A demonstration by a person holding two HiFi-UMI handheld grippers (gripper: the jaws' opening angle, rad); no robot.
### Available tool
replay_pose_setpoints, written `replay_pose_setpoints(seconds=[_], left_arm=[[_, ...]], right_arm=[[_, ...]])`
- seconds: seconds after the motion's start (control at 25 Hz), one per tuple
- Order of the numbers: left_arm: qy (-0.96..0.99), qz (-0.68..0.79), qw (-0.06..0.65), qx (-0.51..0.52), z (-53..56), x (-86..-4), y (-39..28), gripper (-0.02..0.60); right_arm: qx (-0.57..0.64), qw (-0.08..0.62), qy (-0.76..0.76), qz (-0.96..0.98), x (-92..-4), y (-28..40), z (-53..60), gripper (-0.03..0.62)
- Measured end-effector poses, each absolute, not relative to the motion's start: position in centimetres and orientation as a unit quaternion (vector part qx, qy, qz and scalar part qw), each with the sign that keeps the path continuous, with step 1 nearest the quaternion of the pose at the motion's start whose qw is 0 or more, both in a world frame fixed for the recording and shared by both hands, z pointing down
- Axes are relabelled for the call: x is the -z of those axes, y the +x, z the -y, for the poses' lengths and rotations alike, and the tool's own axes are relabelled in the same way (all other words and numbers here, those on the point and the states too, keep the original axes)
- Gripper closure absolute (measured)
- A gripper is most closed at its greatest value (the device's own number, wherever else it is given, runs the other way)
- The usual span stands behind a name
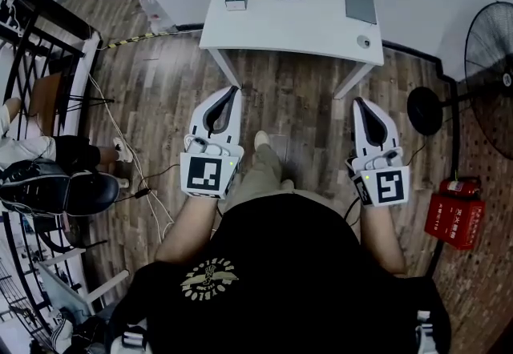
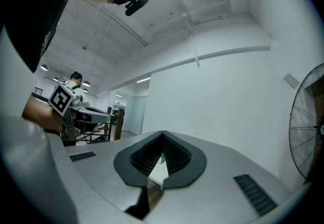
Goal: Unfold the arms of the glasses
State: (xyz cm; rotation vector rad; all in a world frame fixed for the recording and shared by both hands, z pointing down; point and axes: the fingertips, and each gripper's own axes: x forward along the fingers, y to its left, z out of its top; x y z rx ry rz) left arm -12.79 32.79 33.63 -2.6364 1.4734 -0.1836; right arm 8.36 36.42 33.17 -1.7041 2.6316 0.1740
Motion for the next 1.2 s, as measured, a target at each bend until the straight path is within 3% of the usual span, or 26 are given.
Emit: replay_pose_setpoints(seconds=[1.2], left_arm=[[-0.863, -0.502, 0.03, 0.042, -23.5, -34.5, -14.6, 0.574]], right_arm=[[-0.034, -0.014, -0.547, -0.836, -34.4, 7.2, -27.4, 0.594]])
